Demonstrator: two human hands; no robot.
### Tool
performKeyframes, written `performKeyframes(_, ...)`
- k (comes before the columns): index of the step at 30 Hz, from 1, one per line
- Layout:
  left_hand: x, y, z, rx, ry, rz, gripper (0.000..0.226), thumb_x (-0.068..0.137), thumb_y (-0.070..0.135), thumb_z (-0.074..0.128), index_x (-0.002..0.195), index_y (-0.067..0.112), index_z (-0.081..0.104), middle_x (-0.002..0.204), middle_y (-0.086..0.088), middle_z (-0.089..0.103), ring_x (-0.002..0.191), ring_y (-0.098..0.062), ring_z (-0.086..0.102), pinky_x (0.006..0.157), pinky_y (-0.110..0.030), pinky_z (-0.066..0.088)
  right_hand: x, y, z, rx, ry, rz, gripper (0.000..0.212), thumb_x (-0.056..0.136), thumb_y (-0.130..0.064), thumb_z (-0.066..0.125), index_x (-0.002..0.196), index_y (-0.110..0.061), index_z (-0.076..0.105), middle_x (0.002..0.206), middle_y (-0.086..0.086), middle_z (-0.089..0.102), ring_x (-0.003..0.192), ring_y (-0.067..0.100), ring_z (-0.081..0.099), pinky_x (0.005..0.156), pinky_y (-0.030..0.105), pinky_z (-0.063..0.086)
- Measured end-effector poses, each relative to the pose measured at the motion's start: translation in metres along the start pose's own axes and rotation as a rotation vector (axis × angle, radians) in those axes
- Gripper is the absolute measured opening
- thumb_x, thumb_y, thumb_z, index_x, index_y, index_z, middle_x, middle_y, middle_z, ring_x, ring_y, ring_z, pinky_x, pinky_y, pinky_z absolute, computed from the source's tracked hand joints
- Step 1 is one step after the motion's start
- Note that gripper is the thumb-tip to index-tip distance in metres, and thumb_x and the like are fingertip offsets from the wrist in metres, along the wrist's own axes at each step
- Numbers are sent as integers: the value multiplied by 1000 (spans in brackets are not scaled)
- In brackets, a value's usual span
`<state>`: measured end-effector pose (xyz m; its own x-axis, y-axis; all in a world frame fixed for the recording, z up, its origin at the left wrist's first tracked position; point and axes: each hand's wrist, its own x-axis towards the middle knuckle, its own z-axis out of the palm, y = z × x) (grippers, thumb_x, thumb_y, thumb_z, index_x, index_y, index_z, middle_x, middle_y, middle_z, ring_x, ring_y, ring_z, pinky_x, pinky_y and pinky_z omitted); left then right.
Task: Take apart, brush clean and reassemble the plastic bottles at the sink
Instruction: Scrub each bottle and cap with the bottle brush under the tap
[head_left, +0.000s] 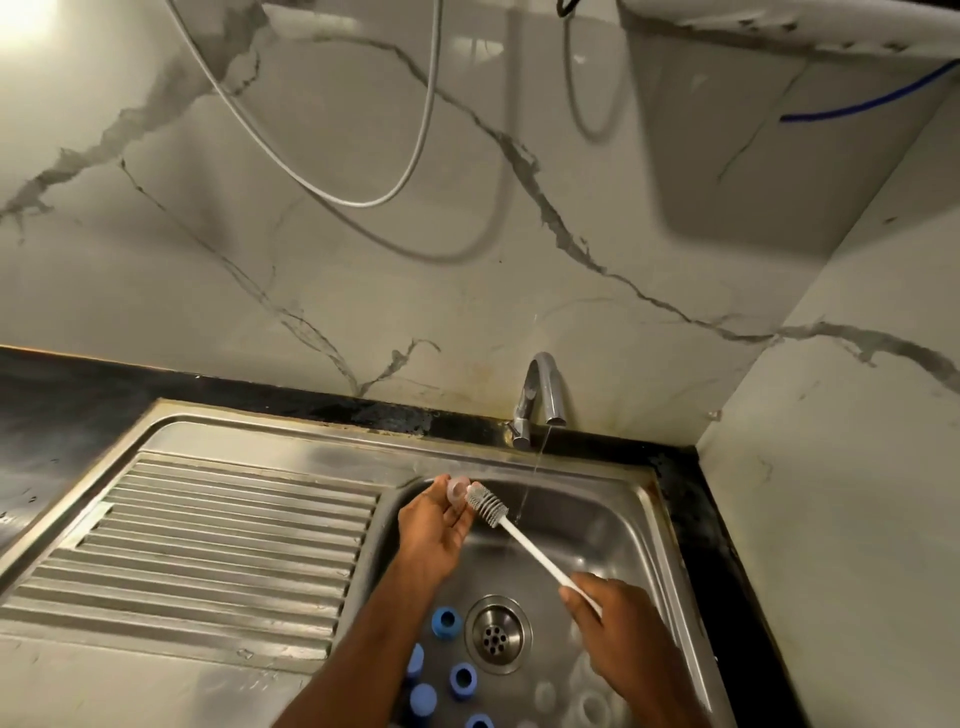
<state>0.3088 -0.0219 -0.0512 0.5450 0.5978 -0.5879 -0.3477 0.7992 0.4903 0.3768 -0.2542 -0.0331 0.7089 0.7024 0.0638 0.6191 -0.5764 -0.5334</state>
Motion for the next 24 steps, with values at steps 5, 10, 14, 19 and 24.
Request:
performKeyframes(5,-9,-3,-1,70,-40,57,21,101,20,57,112,3,65,105,-18,74,101,-29,71,103,-48,52,-4,-27,-4,-318,86,-10,31,101,-51,41,123,-40,59,105,-7,64,96,12,63,73,29,47)
performKeyframes(10,-13,2,1,67,-95,118,26,105,9,47,127,4,59,122,-23,64,102,-33,69,99,-53,53,-8,-30,-2,-493,289,-170,14,81,-30,80,93,-26,73,64,-5,56,58,16,58,40,28,41)
performKeyframes(14,-24,4,7,-14,-118,69,26,104,9,47,127,3,56,106,-19,64,91,-32,68,83,-44,57,-6,-37,-4,-514,349,-231,21,90,-32,58,98,-23,75,66,-4,60,60,18,59,42,29,41)
performKeyframes(19,-29,2,13,-31,-217,143,35,107,23,42,134,4,53,87,-12,64,85,-27,67,90,-40,54,0,-57,-11,0,-49,142,35,99,-45,53,79,-19,66,62,-3,62,54,11,56,52,30,41)
performKeyframes(24,-30,3,8,-9,-289,117,42,104,27,43,138,5,53,98,-13,70,98,-29,71,89,-39,56,8,-55,-28,525,-311,388,37,102,-38,53,83,-12,71,56,-2,56,41,7,41,41,24,30)
